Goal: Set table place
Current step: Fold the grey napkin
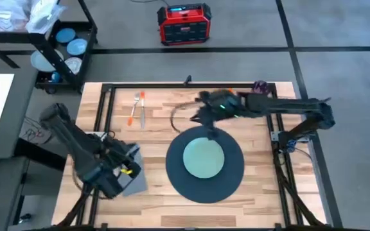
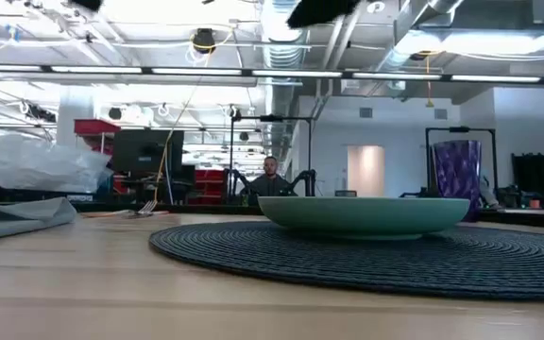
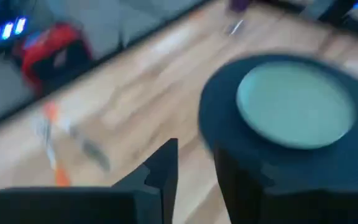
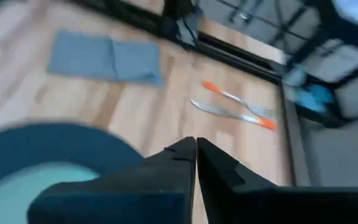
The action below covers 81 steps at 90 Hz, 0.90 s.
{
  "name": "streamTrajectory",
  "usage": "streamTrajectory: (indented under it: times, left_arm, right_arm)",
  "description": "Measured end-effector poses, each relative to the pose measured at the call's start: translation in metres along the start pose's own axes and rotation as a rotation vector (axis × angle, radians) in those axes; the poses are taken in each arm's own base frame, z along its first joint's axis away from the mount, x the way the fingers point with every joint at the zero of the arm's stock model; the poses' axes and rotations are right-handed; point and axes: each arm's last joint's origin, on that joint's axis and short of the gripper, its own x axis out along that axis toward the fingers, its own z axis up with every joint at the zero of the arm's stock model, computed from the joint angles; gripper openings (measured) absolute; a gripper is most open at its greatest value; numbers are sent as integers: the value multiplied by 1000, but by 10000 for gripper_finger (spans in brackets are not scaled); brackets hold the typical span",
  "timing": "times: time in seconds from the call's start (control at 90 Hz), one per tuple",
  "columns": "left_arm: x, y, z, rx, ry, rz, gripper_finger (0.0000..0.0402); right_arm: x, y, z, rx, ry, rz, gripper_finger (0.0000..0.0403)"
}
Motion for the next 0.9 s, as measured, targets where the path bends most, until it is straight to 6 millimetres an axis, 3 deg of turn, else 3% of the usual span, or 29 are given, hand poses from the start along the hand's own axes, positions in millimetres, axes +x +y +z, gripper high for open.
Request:
streamTrajectory:
  times: [0.1,0.189,0.289,0.4,0.533,0.689,0.9]
  left_arm:
    - [-13,23,24,-4,-91,-70,47]
    - [-15,42,32,0,-94,-88,19]
    - [-2,56,26,2,-51,-31,4]
    - [21,75,4,10,175,75,1]
    - [43,86,-39,35,441,208,0]
    - [53,96,-83,55,768,307,0]
    - [49,83,-94,2,878,285,0]
  right_arm:
    - [44,-10,-15,130,-38,163,0]
    - [90,0,-30,175,52,262,0]
    - [132,25,-39,183,136,404,0]
    - [145,40,-37,142,185,475,0]
    - [124,44,-26,107,215,484,0]
    - [70,42,-7,85,234,415,0]
    - [-14,50,8,48,210,227,0]
